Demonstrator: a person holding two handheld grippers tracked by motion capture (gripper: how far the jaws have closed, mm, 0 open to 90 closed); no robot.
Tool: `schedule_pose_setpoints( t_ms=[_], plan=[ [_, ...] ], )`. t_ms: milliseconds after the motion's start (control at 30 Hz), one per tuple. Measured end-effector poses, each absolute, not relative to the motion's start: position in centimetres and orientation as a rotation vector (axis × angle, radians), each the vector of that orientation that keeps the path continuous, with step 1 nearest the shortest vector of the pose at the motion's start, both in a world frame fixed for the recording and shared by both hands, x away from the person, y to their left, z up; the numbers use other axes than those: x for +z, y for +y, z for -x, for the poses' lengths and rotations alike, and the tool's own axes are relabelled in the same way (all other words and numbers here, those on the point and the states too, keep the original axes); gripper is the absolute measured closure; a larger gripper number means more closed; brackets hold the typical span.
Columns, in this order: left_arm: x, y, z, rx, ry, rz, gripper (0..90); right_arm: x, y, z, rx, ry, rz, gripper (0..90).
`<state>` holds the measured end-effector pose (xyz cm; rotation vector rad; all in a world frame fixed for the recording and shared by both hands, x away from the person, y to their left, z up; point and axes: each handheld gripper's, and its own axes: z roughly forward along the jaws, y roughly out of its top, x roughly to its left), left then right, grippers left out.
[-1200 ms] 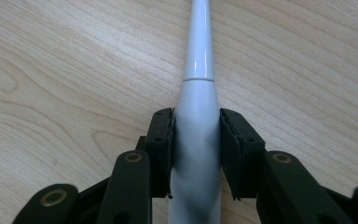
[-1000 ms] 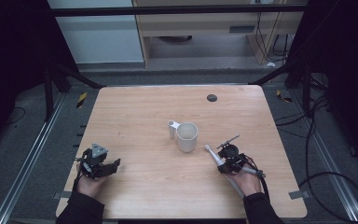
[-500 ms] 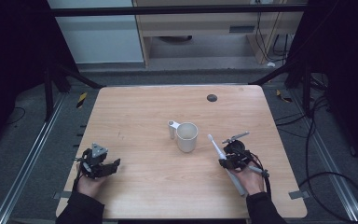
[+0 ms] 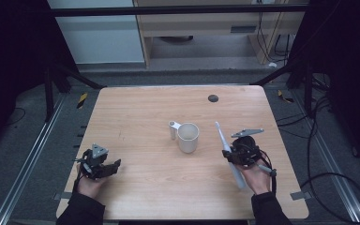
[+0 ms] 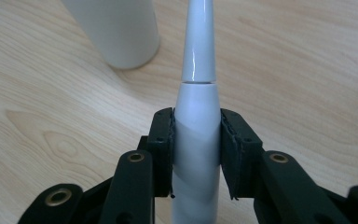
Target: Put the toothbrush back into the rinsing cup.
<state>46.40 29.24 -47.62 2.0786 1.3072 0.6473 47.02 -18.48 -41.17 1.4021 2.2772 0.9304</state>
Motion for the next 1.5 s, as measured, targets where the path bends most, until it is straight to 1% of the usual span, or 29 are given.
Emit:
schedule_pose_setpoints(
  t_ms=[367,767,1200,1500],
  plan=[
    [-47.6,29.3,-46.4,0.648,1.308,-2.071,37.1,-38.3,-18.0,-47.9,1.152,2.121,-1.332,67.5],
    [-47.5,29.4,-46.4,0.652,1.308,-2.067,37.0,-35.7,-16.2,-48.9,1.458,1.865,-1.224,67.5],
    [-47.6,29.4,-46.4,0.652,1.309,-2.065,37.0,-33.9,-14.6,-50.5,1.637,1.674,-1.195,67.5],
    [-47.6,29.5,-46.4,0.654,1.311,-2.062,37.0,-34.1,-12.8,-52.0,1.698,1.642,-1.19,67.4]
  ],
)
